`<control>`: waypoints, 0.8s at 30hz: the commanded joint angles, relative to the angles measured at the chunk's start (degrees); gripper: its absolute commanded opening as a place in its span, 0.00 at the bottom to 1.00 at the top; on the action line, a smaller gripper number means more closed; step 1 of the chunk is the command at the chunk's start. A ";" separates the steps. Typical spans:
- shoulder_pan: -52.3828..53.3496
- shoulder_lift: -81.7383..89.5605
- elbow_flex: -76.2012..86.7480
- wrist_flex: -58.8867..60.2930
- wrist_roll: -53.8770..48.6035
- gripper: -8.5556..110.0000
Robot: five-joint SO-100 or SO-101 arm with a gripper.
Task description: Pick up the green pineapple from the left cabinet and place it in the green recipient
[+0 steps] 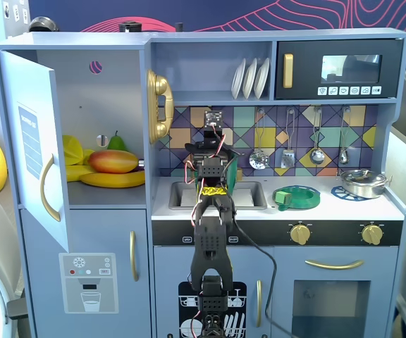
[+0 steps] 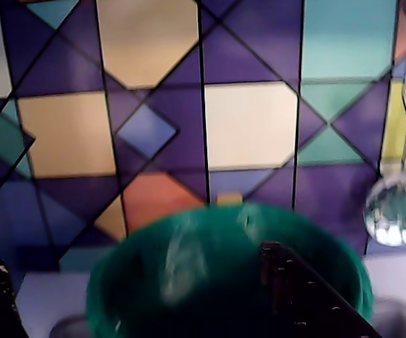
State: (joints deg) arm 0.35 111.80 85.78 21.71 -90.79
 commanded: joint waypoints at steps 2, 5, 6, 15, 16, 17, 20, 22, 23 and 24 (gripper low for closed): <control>1.14 23.03 17.93 3.60 1.76 0.38; 1.23 36.47 30.32 11.07 2.29 0.38; 1.14 40.87 34.89 13.71 2.37 0.38; 0.53 62.31 63.81 37.97 1.85 0.30; 0.18 62.84 65.92 39.73 2.64 0.29; -0.35 63.37 67.76 41.04 3.96 0.29; -1.23 65.13 72.69 43.42 6.50 0.29; -1.14 66.27 75.32 46.14 6.24 0.27; -1.14 66.80 76.55 47.29 7.73 0.27; -1.05 67.24 77.52 49.04 8.61 0.26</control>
State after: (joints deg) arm 0.00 177.10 161.37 66.71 -84.64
